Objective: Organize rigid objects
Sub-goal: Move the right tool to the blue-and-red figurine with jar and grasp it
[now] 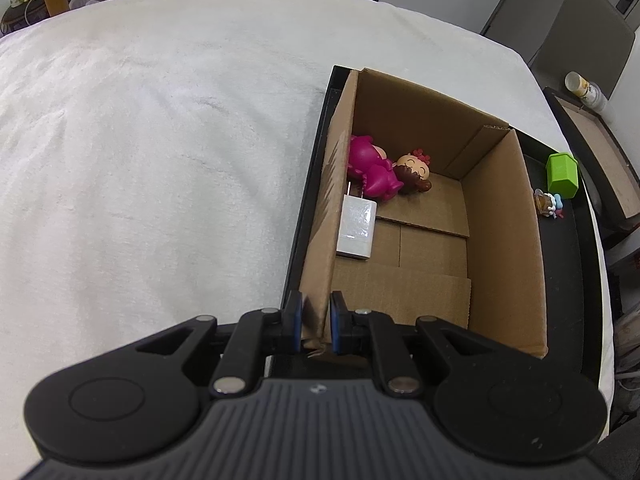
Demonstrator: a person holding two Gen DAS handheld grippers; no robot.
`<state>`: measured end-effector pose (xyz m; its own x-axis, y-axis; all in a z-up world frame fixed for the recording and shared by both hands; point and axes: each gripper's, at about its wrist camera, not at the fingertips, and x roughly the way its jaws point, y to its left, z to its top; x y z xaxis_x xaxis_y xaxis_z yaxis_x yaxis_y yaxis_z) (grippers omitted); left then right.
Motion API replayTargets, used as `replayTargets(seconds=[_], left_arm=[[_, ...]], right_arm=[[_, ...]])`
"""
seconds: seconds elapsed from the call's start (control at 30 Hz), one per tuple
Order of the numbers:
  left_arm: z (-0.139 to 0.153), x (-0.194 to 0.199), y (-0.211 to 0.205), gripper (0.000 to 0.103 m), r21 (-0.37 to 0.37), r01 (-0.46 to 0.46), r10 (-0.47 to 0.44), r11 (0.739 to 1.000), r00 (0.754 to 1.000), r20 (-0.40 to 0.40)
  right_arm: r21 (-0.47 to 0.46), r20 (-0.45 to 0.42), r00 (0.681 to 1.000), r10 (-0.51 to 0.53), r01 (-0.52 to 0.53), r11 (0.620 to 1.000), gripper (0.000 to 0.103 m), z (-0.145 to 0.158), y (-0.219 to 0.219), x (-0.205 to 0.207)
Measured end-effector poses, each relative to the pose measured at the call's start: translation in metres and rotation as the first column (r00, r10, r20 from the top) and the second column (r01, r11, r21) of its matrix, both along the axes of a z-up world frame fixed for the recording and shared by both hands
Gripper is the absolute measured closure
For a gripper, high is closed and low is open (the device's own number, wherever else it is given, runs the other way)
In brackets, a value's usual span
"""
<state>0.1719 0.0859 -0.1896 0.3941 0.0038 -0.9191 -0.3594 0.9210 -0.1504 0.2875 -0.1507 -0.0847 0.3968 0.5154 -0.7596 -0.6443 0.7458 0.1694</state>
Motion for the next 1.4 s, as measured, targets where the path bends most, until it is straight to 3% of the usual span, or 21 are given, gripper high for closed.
replayTargets(seconds=[0.5,0.93,1.4], left_arm=[[0.0,0.004,-0.009,0.093,0.054,0.008,-0.007,0.999,1.0,-0.022],[-0.002,0.013,-0.016,0.093,0.101,0.007,0.0,0.995,0.998,-0.066],[-0.005,0.017,-0.023,0.093,0.141,0.002,0.011,0.99,0.996,-0.091]], right_arm=[[0.09,-0.002,0.99,-0.143,0.143,0.986,0.008,-0.025,-0.071,0.003],[0.14,0.013,0.942,-0.335,0.33,0.934,0.007,-0.074,-0.104,0.021],[0.081,0.072,0.936,-0.344,0.338,0.938,0.007,-0.112,-0.096,0.05]])
